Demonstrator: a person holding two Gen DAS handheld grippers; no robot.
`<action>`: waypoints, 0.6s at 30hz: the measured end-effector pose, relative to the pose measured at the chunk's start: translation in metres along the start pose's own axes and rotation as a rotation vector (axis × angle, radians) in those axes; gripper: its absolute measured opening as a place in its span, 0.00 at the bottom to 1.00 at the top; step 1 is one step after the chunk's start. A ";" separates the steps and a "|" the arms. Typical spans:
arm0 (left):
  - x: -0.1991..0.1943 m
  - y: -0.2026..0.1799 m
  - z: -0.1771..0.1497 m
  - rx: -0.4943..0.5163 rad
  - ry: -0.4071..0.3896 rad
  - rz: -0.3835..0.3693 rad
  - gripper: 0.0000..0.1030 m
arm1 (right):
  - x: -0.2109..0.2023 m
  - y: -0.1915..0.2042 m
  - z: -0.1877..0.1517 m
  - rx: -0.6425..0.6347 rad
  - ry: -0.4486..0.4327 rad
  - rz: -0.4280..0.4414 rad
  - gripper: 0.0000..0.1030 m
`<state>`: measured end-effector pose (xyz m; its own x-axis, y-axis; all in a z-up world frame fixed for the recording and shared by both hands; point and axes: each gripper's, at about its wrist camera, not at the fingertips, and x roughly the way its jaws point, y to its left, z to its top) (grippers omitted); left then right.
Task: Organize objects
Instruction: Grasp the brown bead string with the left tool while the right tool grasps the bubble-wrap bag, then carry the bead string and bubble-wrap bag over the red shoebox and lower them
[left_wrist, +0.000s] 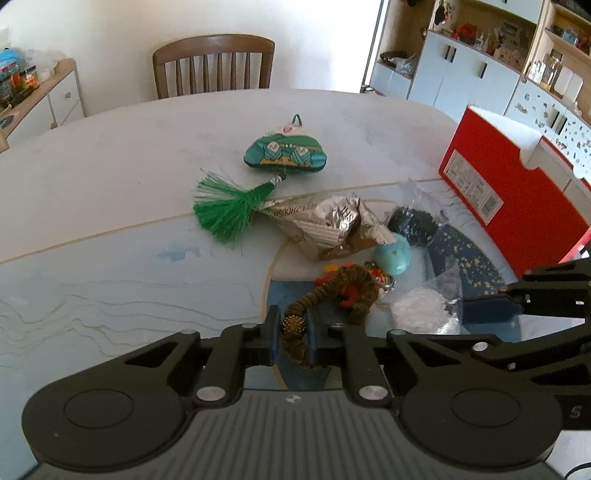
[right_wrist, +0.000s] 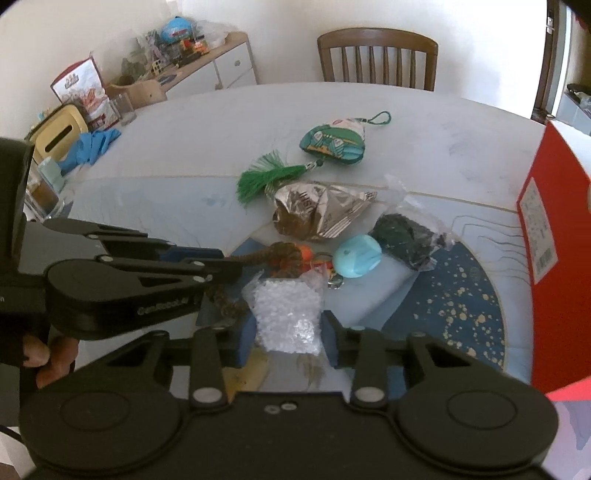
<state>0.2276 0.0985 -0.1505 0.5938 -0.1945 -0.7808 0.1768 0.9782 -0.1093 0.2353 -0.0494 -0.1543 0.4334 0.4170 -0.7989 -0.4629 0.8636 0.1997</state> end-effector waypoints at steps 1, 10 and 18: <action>-0.004 0.000 0.001 -0.004 -0.005 -0.003 0.14 | -0.003 -0.001 0.000 0.006 -0.004 -0.002 0.34; -0.040 -0.006 0.011 -0.038 -0.053 -0.034 0.14 | -0.050 -0.021 0.001 0.072 -0.073 0.002 0.34; -0.078 -0.032 0.025 -0.035 -0.091 -0.088 0.14 | -0.094 -0.033 0.002 0.093 -0.105 -0.020 0.34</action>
<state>0.1952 0.0802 -0.0710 0.6466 -0.2837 -0.7081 0.2045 0.9587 -0.1975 0.2116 -0.1167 -0.0841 0.5224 0.4223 -0.7408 -0.3814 0.8927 0.2400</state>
